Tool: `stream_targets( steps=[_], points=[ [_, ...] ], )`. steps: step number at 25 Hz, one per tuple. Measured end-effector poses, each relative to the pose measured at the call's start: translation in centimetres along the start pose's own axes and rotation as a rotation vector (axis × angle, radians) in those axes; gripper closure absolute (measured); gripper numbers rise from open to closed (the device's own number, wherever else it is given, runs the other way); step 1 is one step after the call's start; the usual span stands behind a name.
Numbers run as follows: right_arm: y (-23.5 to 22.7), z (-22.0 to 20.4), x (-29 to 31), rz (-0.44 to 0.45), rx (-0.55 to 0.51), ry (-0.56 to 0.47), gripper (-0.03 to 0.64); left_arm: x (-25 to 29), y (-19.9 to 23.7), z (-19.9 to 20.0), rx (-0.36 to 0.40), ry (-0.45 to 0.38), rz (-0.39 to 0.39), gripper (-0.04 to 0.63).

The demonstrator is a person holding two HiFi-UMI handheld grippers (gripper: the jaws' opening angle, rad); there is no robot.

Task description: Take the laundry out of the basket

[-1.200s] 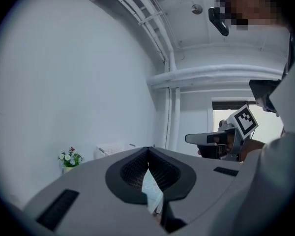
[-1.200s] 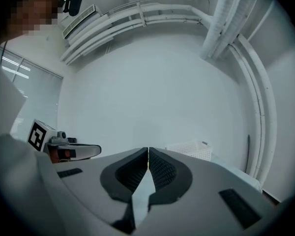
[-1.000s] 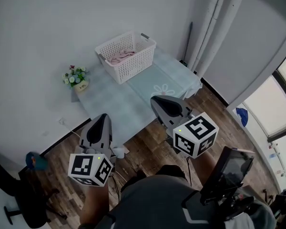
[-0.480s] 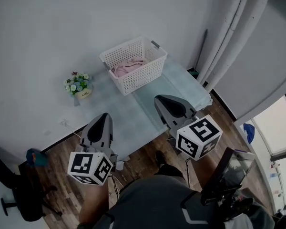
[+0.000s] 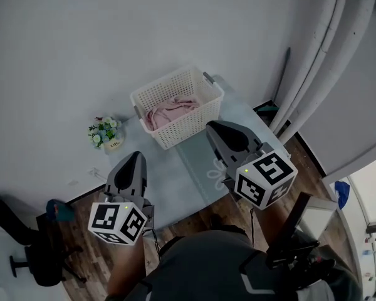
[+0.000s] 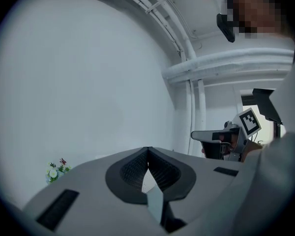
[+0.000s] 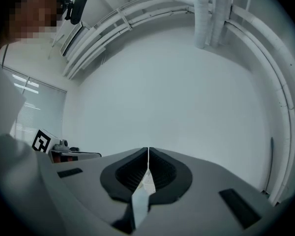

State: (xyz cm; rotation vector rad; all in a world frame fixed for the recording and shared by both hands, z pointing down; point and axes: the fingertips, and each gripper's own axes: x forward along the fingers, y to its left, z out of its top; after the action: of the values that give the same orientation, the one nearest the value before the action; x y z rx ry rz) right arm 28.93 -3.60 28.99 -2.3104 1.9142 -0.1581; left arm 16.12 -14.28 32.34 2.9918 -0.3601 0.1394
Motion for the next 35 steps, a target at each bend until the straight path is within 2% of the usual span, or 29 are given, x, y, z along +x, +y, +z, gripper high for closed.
stream_targets(
  steps=[7, 13, 21, 22, 24, 25, 29, 31, 35],
  points=[
    [-2.5, 0.2, 3.2, 0.022, 0.014, 0.005, 0.600, 2.0, 1.7, 0.6, 0.010, 0.007, 0.028, 0.588],
    [-1.9, 0.2, 6.8, -0.040, -0.011, 0.016, 0.598, 1.4, 5.2, 1.2, 0.041, -0.002, 0.001, 0.588],
    [-0.6, -0.7, 10.8, -0.086, -0.171, 0.134, 0.595, -0.7, 11.1, -0.3, -0.017, -0.008, 0.004, 0.588],
    [-0.5, -1.1, 11.3, -0.083, -0.189, 0.155, 0.583, -0.9, 11.7, -0.5, -0.024, -0.008, 0.006, 0.588],
    [-0.2, -2.0, 12.5, -0.051, -0.216, 0.209, 0.479, -1.0, 12.6, -0.7, -0.040, -0.010, 0.014, 0.588],
    [-0.2, -2.5, 13.2, -0.027, -0.229, 0.239, 0.453, -1.0, 13.0, -0.7, -0.044, -0.012, 0.019, 0.588],
    [-1.2, -4.2, 16.3, 0.062, -0.273, 0.344, 0.345, 0.1, 14.4, -0.6, -0.019, -0.003, 0.061, 0.588],
    [-2.7, -4.6, 17.8, 0.078, -0.291, 0.383, 0.322, 0.8, 15.0, -1.0, -0.022, 0.017, 0.089, 0.588],
    [-7.0, -4.7, 21.2, 0.070, -0.330, 0.403, 0.319, 2.1, 15.8, -1.2, 0.003, 0.044, 0.127, 0.588]
  ],
)
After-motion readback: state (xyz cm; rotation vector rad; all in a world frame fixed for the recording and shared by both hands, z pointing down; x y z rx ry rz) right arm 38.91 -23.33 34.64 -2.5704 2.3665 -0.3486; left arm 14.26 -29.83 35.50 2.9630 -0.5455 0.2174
